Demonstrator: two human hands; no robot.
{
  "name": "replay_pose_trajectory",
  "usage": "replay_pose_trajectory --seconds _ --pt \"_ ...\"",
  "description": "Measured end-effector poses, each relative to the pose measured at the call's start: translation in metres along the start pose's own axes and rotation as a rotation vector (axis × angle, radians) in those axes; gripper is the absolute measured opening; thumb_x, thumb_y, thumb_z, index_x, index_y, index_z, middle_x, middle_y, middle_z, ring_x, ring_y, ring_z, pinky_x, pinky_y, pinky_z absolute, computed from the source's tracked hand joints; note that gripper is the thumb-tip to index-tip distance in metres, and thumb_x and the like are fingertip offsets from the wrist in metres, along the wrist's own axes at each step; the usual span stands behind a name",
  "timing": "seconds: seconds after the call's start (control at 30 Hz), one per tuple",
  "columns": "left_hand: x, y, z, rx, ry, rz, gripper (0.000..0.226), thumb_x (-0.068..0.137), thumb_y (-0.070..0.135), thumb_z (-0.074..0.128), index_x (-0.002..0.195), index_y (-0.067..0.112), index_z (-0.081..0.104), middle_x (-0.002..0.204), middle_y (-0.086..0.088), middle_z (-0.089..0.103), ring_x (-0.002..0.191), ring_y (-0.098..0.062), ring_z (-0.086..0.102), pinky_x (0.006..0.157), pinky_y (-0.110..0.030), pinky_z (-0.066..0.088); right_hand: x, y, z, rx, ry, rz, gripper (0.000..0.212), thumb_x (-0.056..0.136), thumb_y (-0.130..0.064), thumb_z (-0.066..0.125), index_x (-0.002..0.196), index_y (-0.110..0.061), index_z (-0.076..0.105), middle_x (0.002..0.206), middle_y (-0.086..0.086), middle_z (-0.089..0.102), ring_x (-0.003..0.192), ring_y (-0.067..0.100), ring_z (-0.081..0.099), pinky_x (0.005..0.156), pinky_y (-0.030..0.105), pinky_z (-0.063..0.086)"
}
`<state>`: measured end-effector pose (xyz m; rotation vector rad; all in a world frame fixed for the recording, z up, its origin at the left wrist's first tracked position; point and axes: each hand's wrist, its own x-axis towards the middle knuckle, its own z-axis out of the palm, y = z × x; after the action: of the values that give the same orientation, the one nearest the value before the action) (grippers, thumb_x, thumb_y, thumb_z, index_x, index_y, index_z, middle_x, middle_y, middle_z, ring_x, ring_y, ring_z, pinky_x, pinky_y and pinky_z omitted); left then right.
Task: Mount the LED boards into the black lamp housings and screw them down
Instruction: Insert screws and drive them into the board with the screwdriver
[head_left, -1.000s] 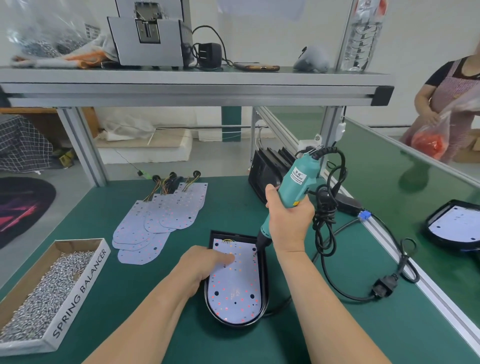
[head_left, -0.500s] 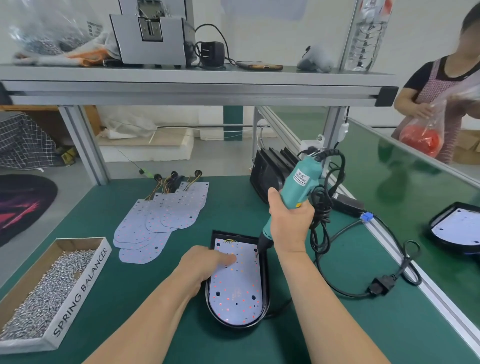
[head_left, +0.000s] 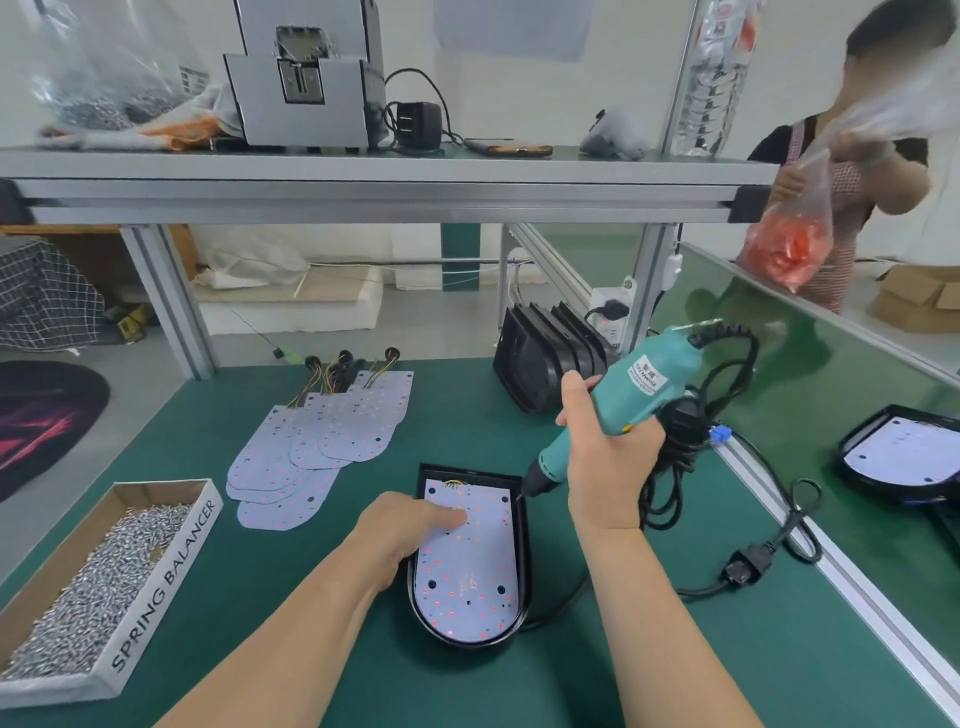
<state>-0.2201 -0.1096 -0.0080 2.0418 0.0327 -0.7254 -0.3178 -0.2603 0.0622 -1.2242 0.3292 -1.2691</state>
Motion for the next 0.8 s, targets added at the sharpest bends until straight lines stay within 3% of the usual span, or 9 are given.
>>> replay_pose_trajectory --seconds 0.13,0.2,0.27,0.33,0.4,0.5,0.57,0.67,0.8 --pt "-0.010 -0.003 -0.003 -0.051 -0.038 0.016 0.046 0.068 0.048 0.086 0.087 0.013 0.063 0.099 0.001 0.067 0.088 -0.016 0.062 0.082 -0.032 0.048 0.005 -0.024 -0.007 0.015 0.047 -0.077 0.021 0.083 -0.024 0.074 0.066 -0.022 0.062 0.059 -0.005 0.061 0.057 0.012 0.058 0.058 0.020 0.048" --pt "-0.015 -0.004 -0.007 -0.152 -0.056 0.003 0.051 0.073 0.059 0.080 0.090 0.014 0.062 0.094 0.003 0.066 0.085 -0.014 0.062 0.083 -0.034 0.049 0.001 -0.029 -0.011 0.039 0.120 -0.055 0.023 0.083 -0.024 0.073 0.065 -0.019 0.060 0.055 -0.007 0.059 0.055 0.010 0.057 0.057 0.018 0.047" --pt "-0.020 -0.008 -0.013 -0.340 -0.002 -0.047 0.055 0.080 0.060 0.073 0.098 0.008 0.064 0.077 0.004 0.068 0.065 -0.012 0.063 0.066 -0.027 0.053 -0.004 -0.031 -0.014 0.076 0.184 0.005 0.022 0.082 -0.024 0.073 0.064 -0.024 0.060 0.053 -0.008 0.057 0.053 0.008 0.055 0.056 0.018 0.046" --pt "-0.022 -0.017 -0.023 -0.627 0.072 -0.132 0.039 0.092 0.045 0.066 0.084 0.009 0.056 0.047 0.007 0.045 0.034 -0.007 0.034 0.038 -0.015 0.030 -0.009 -0.032 -0.017 0.111 0.227 0.078 0.022 0.081 -0.027 0.073 0.061 -0.029 0.063 0.052 -0.007 0.056 0.053 0.009 0.053 0.058 0.022 0.046" --pt "-0.027 -0.020 -0.035 -0.989 0.054 -0.218 0.024 0.100 0.027 0.057 0.087 0.009 0.047 0.057 0.001 0.039 0.040 -0.009 0.028 0.039 -0.018 0.024 -0.016 -0.034 -0.017 0.128 0.253 0.135 0.024 0.081 -0.029 0.073 0.058 -0.033 0.067 0.053 -0.007 0.056 0.054 0.010 0.052 0.061 0.028 0.044" --pt "-0.040 -0.018 -0.047 -1.247 -0.011 -0.238 0.016 0.100 0.005 0.049 0.114 -0.002 0.047 0.107 -0.012 0.049 0.081 -0.020 0.051 0.075 -0.027 0.046 -0.026 -0.035 -0.017 0.200 0.327 0.215 0.027 0.084 -0.025 0.074 0.060 -0.029 0.063 0.054 -0.007 0.055 0.054 0.012 0.051 0.065 0.032 0.041" --pt "-0.056 -0.016 -0.051 -1.275 -0.068 -0.164 0.019 0.097 -0.012 0.038 0.113 -0.008 0.047 0.112 -0.019 0.050 0.110 -0.030 0.052 0.093 -0.035 0.047 -0.032 -0.037 -0.016 0.236 0.366 0.259 0.023 0.085 -0.025 0.075 0.074 -0.026 0.055 0.054 -0.009 0.056 0.054 0.011 0.052 0.063 0.031 0.042" --pt "-0.074 -0.022 -0.054 -1.265 -0.133 -0.037 0.027 0.096 -0.020 0.031 0.115 -0.014 0.050 0.115 -0.024 0.057 0.109 -0.033 0.061 0.085 -0.037 0.054 -0.039 -0.047 -0.013 0.279 0.388 0.279 0.024 0.086 -0.023 0.075 0.084 -0.022 0.050 0.054 -0.012 0.058 0.055 0.010 0.053 0.066 0.031 0.043" --pt "-0.088 -0.034 -0.055 -1.164 -0.132 0.035 0.019 0.098 -0.014 0.042 0.108 -0.013 0.059 0.111 -0.026 0.068 0.087 -0.023 0.075 0.062 -0.021 0.060 -0.048 -0.060 -0.007 0.319 0.378 0.272 0.024 0.088 -0.019 0.072 0.083 -0.023 0.049 0.055 -0.015 0.059 0.054 0.009 0.053 0.064 0.028 0.044"
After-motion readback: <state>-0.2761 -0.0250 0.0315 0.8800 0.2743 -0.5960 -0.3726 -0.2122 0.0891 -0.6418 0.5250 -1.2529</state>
